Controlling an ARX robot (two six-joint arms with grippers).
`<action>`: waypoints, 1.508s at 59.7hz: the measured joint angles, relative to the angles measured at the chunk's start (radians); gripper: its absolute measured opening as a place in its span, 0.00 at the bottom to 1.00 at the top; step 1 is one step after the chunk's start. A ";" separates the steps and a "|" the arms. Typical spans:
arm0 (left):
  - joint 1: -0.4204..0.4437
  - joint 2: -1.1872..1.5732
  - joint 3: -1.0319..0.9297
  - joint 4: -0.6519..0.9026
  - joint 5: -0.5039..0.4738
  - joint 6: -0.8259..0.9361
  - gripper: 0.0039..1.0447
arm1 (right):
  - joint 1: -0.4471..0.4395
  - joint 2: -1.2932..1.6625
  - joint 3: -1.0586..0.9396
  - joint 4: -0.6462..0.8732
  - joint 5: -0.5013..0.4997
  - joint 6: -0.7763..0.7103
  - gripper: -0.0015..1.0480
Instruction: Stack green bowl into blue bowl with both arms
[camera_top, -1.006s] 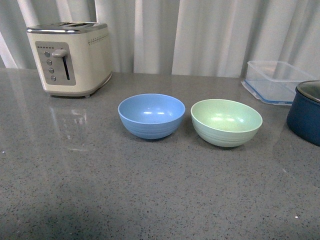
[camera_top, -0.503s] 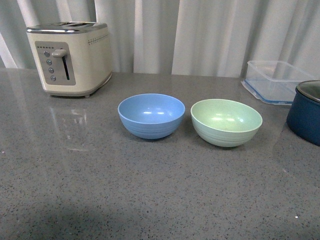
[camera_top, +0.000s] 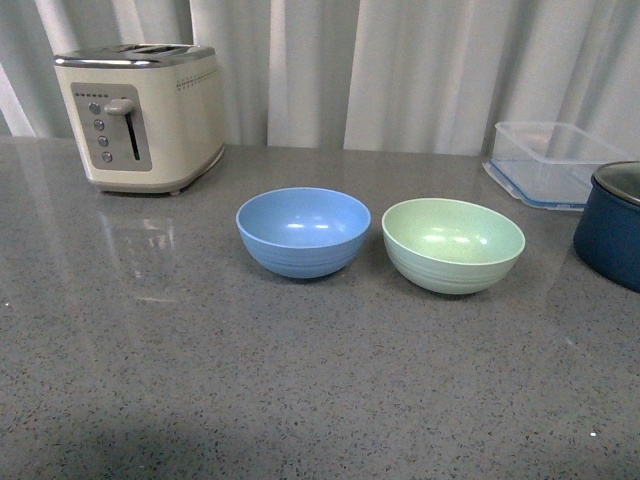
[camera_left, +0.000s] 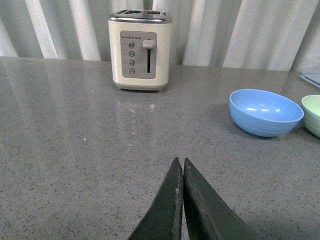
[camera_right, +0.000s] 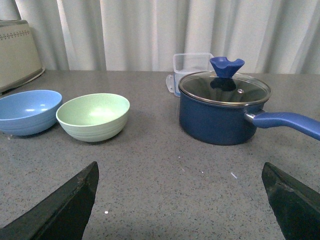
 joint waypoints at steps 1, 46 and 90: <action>0.000 -0.007 0.000 -0.007 0.000 0.000 0.03 | 0.000 0.000 0.000 0.000 0.000 0.000 0.90; 0.000 -0.302 0.000 -0.309 0.000 0.000 0.03 | 0.000 0.000 0.000 0.000 -0.001 0.000 0.90; 0.000 -0.302 0.000 -0.309 0.000 0.002 0.94 | 0.201 0.858 0.575 -0.015 -0.172 0.219 0.90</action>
